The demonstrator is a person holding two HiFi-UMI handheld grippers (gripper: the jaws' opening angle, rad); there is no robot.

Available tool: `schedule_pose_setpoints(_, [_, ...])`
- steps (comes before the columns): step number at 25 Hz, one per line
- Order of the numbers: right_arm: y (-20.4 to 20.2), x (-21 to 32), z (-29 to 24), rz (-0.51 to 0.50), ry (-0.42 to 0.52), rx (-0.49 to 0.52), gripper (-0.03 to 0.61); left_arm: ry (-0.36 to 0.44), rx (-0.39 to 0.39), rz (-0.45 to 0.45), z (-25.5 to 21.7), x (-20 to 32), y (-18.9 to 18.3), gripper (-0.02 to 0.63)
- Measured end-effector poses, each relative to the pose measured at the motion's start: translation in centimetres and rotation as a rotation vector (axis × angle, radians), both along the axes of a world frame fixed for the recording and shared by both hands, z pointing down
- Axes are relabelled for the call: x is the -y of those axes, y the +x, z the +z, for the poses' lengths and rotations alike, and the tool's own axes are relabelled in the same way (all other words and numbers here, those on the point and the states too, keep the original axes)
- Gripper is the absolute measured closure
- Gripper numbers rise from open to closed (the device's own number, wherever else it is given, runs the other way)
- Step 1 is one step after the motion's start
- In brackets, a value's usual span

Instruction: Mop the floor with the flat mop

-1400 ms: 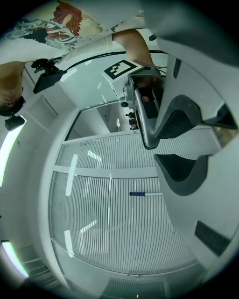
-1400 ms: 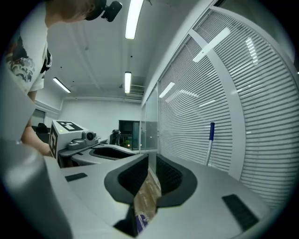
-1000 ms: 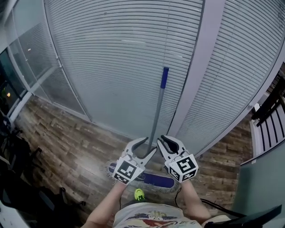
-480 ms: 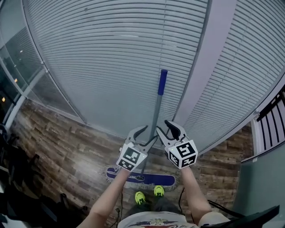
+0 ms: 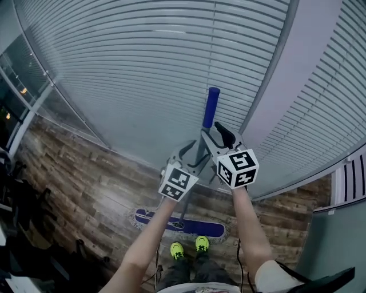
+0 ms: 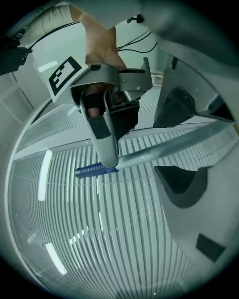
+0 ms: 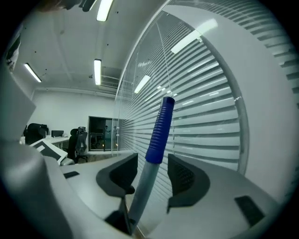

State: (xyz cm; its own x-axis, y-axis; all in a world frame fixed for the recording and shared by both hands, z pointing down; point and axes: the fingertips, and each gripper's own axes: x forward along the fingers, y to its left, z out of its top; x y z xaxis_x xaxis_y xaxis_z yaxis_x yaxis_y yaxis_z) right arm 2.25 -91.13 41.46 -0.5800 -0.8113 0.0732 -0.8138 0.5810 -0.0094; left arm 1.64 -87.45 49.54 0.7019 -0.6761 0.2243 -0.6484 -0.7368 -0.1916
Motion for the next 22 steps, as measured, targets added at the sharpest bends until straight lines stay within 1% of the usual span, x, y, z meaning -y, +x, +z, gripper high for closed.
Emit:
schedule_pose_setpoints(4, [0.0,2.2,-1.1,-0.028,0.026,0.0,0.399,0.015,0.006,-0.003,0.4,1.9,0.9,0.387])
schedule_pose_setpoints(8, [-1.3,1.3,1.7,-0.075,0.038,-0.017,0.4,0.028,0.001,-0.002,3.2,1.1,0.8,0.391])
schedule_pose_setpoints(10, [-1.5,1.3,2.7,-0.085,0.038,-0.009,0.399,0.023,0.001,0.003,4.3,1.1,0.7,0.441])
schedule_pose_setpoints(12, [-1.4,1.9,1.6,-0.1,0.038,-0.004,0.399,0.01,-0.018,0.011,3.3,1.6,0.9,0.456])
schedule_pose_setpoints(14, [-1.4,2.0,-1.1,-0.126,0.048,-0.014,0.399,0.005,-0.044,0.018,0.9,1.6,0.9,0.46])
schedule_pose_setpoints(16, [-1.6,0.8,-3.4,-0.149,0.07,-0.026,0.399,0.004,-0.075,0.022,-0.9,0.4,0.7,0.465])
schedule_pose_setpoints(19, [-2.6,-3.2,-6.4,-0.159,0.109,-0.043,0.399,0.008,-0.12,0.032,-2.6,-3.9,-0.1,0.471])
schedule_pose_setpoints(21, [-3.6,-6.1,-7.9,-0.169,0.118,-0.053,0.4,0.014,-0.126,0.03,-3.6,-6.9,-0.9,0.472])
schedule_pose_setpoints(22, [-4.0,-7.2,-8.3,-0.172,0.115,-0.049,0.4,0.017,-0.116,0.032,-3.9,-8.0,-1.3,0.472])
